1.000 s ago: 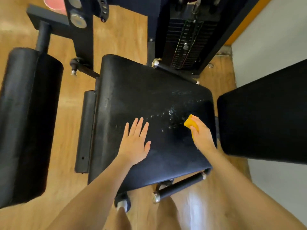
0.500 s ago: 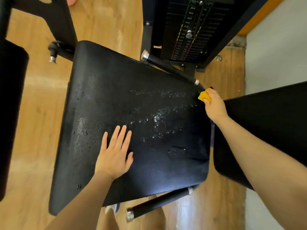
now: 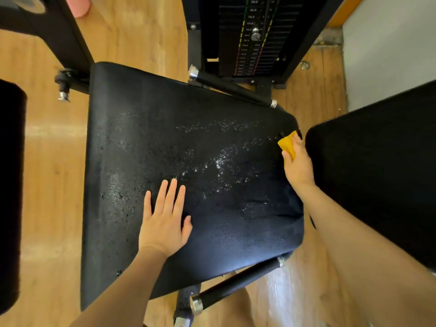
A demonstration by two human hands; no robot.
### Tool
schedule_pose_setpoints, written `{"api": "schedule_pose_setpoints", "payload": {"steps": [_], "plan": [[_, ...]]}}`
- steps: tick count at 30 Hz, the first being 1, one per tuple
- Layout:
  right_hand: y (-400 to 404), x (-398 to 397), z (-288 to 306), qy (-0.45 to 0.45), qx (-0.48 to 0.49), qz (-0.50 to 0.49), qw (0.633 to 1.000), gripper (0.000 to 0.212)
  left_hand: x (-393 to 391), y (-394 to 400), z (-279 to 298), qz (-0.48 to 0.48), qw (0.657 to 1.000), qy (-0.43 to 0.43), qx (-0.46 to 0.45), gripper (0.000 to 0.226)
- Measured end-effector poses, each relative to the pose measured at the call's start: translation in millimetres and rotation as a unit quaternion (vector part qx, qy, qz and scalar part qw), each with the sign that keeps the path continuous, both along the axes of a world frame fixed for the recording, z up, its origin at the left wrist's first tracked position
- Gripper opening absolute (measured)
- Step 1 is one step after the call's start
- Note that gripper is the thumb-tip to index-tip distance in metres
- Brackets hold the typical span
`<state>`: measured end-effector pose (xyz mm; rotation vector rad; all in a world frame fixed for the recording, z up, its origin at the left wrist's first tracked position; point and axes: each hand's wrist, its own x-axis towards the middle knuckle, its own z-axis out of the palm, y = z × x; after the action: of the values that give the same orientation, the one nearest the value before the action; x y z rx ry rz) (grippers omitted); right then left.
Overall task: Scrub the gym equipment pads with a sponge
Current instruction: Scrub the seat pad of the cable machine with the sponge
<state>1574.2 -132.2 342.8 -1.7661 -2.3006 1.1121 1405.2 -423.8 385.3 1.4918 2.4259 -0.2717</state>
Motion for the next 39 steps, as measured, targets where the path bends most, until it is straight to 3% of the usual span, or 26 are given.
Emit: {"api": "schedule_pose_setpoints", "payload": {"steps": [7, 22, 30, 39], "plan": [[-78, 55, -1, -0.005, 0.029, -0.024, 0.999, 0.054, 0, -2, -2, -0.008, 1.000, 0.009, 0.013, 0.068], [-226, 121, 0, 0.063, -0.033, -0.141, 0.988, 0.051, 3, -3, -2, -0.010, 0.999, 0.030, 0.015, 0.070], [-106, 62, 44, 0.113, 0.001, -0.068, 0.991, 0.046, 1, -1, -1, -0.007, 1.000, 0.026, 0.004, 0.070], [49, -35, 18, -0.024, 0.030, 0.114, 0.993, 0.047, 0, -2, -4, -0.007, 0.999, 0.039, 0.034, 0.068]]}}
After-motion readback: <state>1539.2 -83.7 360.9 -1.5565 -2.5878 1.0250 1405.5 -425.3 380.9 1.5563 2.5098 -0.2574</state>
